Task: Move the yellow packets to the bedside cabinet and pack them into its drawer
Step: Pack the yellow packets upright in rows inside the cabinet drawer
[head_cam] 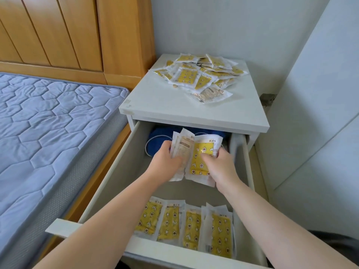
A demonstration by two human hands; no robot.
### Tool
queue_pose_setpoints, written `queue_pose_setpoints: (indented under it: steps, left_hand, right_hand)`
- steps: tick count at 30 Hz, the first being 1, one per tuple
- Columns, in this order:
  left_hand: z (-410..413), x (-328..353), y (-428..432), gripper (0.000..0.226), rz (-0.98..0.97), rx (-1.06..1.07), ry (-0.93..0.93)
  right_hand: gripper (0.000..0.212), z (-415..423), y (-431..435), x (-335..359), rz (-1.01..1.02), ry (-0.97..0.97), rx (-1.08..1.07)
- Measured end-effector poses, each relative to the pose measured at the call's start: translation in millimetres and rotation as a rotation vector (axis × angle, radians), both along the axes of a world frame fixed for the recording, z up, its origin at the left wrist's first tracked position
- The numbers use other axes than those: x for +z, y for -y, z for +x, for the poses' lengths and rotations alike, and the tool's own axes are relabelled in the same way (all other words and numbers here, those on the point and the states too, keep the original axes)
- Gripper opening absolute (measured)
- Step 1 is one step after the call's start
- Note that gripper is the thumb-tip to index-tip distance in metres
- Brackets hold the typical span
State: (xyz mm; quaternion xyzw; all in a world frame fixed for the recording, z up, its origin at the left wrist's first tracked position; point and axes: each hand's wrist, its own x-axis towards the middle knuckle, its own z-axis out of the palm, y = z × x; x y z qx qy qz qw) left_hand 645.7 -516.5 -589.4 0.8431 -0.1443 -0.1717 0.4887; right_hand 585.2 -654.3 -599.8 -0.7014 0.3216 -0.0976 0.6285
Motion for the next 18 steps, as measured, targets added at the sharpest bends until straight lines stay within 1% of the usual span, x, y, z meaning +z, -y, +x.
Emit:
queue_pose_setpoints:
  steps: [2, 4, 6, 9, 11, 12, 13, 16, 18]
  left_hand:
    - [2, -6, 2, 0.026, 0.039, -0.077, -0.081]
    - [4, -13, 5, 0.032, 0.019, -0.118, -0.238]
    - [5, -19, 8, 0.038, -0.086, -0.101, -0.44]
    - [10, -22, 8, 0.04, -0.278, -0.088, -0.7]
    - [13, -21, 4, 0.035, -0.413, -0.023, -0.845]
    - [14, -21, 2, 0.03, -0.444, -0.001, -0.869]
    - [15, -22, 1, 0.027, -0.436, -0.013, -0.861]
    - [14, -25, 0, 0.019, -0.293, -0.089, -0.763]
    - [14, -26, 0, 0.017, -0.235, -0.079, -0.713]
  right_hand:
    - [0.011, -3, -1, -5, 0.006, 0.0, 0.042]
    - [0.013, -5, 0, -7, 0.088, 0.005, 0.055]
    - [0.018, -4, 2, -9, 0.153, -0.003, 0.078]
    - [0.019, -1, 3, -12, 0.172, -0.028, 0.105]
    - [0.018, 0, 4, -14, 0.181, -0.036, 0.108]
    - [0.019, 0, 5, -14, 0.192, -0.038, 0.109]
    - [0.019, 1, 5, -15, 0.205, -0.035, 0.109]
    - [0.028, 1, 6, -15, 0.214, -0.024, 0.131]
    - [0.032, 1, 5, -14, 0.224, -0.029, 0.144]
